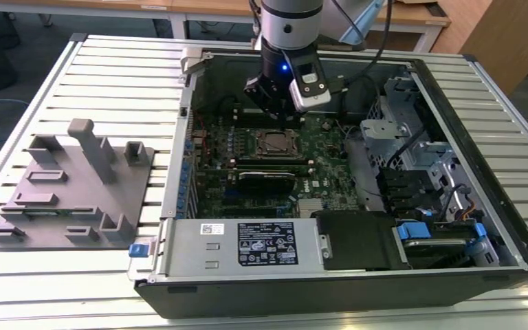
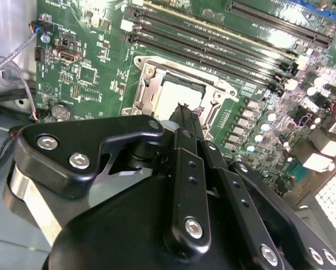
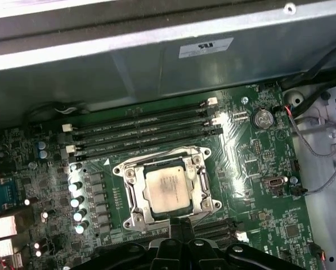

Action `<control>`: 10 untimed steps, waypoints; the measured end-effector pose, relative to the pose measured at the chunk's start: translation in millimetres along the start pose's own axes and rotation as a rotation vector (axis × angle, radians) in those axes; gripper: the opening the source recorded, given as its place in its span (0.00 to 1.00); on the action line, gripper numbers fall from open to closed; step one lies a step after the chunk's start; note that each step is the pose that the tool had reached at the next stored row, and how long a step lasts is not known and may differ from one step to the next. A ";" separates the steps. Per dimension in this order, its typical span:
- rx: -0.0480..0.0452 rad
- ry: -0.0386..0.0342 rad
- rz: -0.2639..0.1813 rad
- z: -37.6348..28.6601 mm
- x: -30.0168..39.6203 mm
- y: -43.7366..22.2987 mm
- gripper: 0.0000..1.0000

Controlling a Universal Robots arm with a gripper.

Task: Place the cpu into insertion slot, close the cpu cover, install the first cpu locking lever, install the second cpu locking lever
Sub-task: 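Install the second cpu locking lever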

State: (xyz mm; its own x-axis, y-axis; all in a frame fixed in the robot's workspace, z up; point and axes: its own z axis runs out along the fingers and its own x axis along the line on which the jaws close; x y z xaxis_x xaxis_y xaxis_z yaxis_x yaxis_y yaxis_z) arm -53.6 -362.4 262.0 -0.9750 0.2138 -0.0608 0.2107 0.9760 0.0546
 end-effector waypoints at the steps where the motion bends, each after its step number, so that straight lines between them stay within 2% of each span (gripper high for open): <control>1: 0.0000 0.0000 0.000 0.1 -0.3 -1.3 0.10; 10: 0.0024 0.0003 -0.020 7.9 -0.4 -4.2 0.10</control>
State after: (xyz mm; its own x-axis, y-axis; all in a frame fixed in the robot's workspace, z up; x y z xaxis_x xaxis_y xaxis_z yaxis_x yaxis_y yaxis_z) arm -53.5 -366.2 253.9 -0.9790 0.1945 -0.0616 0.1915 0.9802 0.0510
